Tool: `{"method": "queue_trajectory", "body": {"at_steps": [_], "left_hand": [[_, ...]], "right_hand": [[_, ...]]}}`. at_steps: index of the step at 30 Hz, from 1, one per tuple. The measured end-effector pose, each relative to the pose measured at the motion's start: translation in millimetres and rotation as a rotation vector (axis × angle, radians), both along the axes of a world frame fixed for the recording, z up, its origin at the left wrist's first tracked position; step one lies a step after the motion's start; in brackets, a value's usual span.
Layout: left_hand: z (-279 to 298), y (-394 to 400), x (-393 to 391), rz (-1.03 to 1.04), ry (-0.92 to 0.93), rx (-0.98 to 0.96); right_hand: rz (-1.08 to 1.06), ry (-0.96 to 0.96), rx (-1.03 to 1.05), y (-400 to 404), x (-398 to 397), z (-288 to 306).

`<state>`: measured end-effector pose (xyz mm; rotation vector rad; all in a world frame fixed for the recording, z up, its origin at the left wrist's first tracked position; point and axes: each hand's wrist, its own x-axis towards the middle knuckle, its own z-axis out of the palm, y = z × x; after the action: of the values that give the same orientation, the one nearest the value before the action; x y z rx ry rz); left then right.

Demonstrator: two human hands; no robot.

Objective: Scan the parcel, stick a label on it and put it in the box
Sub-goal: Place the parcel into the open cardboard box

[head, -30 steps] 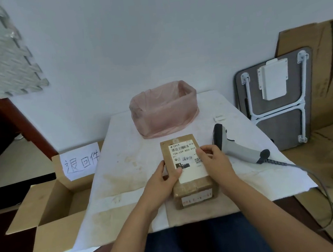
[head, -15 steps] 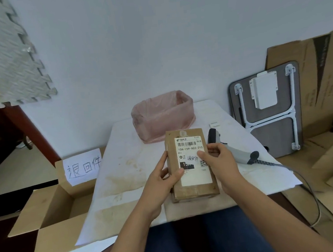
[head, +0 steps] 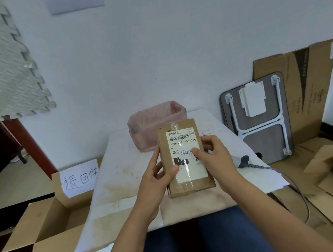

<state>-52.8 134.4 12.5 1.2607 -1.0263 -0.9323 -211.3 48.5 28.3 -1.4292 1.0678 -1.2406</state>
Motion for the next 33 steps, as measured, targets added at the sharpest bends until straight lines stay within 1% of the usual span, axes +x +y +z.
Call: {"method": "queue_trajectory", "body": {"at_steps": [3,6,11,15,16,20,23,25,31,33], "left_hand": [[3,0,-1,0.019,-0.024,-0.031],[5,-1,1,0.035,-0.003,-0.04],[10,-10,19,0.08,0.053,-0.044],[12,-18,43,0.144,0.029,-0.064],[11,-19,52,0.167,0.01,-0.07],[11,-21,99,0.276,-0.065,-0.064],[9,-18,147,0.415,-0.135,-0.046],[1,-12,184,0.503,-0.159,-0.011],[-31,10,290,0.703,-0.153,0.099],[-45,16,326,0.763,-0.221,0.166]], "right_hand": [[0.01,0.017,-0.016,3,-2,4],[0.07,0.018,-0.01,3,-1,6],[0.193,0.148,-0.02,-2,18,20],[0.188,0.085,-0.015,-17,47,35],[0.188,0.106,-0.022,-22,57,38],[0.23,0.309,-0.11,-35,108,47],[0.255,0.431,-0.202,-40,150,44],[0.311,0.501,-0.236,-41,179,39],[0.454,0.608,-0.33,-39,266,24],[0.495,0.628,-0.355,-38,290,20]]}}
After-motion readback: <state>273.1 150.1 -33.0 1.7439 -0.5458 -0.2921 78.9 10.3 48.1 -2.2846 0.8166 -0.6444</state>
